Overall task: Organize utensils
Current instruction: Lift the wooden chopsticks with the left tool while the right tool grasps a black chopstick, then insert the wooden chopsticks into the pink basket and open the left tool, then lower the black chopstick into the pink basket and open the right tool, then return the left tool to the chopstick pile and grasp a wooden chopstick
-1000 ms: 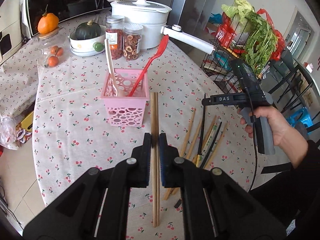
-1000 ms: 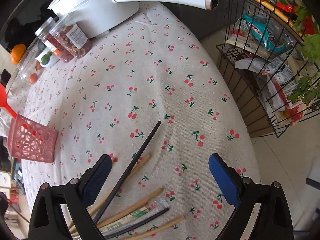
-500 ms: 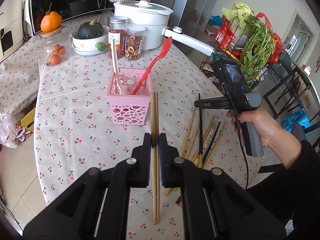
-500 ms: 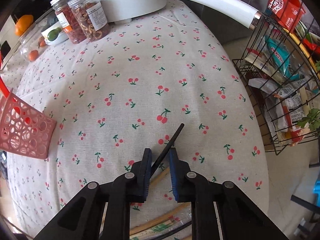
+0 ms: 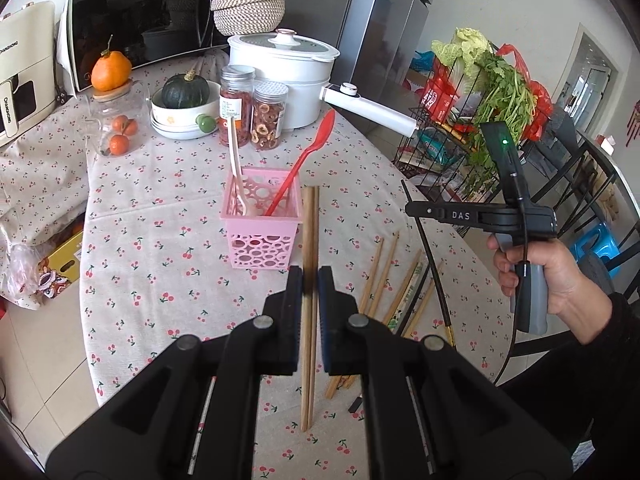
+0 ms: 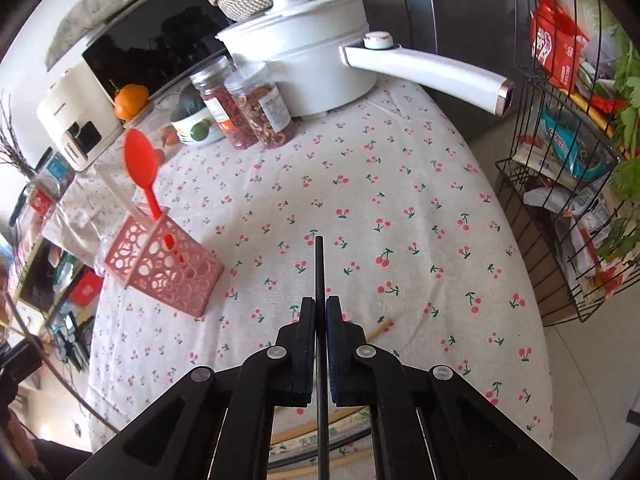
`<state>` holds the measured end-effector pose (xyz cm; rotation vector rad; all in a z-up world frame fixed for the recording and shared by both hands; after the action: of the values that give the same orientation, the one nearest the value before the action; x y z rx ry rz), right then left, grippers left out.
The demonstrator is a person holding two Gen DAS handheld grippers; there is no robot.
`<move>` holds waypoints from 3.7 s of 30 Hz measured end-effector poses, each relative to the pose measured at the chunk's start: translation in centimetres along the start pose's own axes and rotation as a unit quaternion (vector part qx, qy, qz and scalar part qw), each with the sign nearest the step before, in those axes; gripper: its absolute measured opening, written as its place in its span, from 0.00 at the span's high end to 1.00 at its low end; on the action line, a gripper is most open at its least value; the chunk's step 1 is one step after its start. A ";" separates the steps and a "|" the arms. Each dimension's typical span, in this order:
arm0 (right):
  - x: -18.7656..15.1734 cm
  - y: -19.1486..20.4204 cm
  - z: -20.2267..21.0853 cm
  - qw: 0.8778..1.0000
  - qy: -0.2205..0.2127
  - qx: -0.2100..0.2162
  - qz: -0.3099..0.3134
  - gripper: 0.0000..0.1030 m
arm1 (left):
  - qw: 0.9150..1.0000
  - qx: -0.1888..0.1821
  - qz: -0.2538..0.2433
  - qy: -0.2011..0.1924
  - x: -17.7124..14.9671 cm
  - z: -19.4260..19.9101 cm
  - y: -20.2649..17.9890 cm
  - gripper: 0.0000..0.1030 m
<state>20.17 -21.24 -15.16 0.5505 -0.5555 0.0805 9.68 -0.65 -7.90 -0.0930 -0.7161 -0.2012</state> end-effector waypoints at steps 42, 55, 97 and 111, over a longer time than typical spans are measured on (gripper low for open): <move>5.4 17.2 14.0 0.956 -0.219 0.112 0.160 0.95 | 0.966 0.067 0.041 -0.248 10.9 4.9 3.5 0.95; 7.2 17.8 12.4 0.955 -0.235 0.110 0.146 0.95 | 0.983 0.028 0.100 -0.149 9.8 -1.1 5.5 0.27; 8.4 12.6 8.2 0.969 -0.229 0.050 0.081 0.14 | 0.988 0.094 0.122 -0.006 1.8 -2.5 7.6 0.02; 1.2 4.0 5.3 0.996 -0.073 -0.045 0.009 0.09 | 0.993 0.092 0.061 0.032 -0.4 -4.0 3.1 0.02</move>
<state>17.80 -20.63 -8.82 0.4660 -0.7033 0.0327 12.63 1.84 -11.17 0.0450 -0.6594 -0.0211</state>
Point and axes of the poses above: each gripper's, at about its wrist camera, not at the fingertips, and z roughly against the way its jaws point, y to its left, x to its top, the point moved 7 cm from there along -z, roughly the way its jaws point, and after that the axes turned 14 degrees about x, right-handed, at the moved point
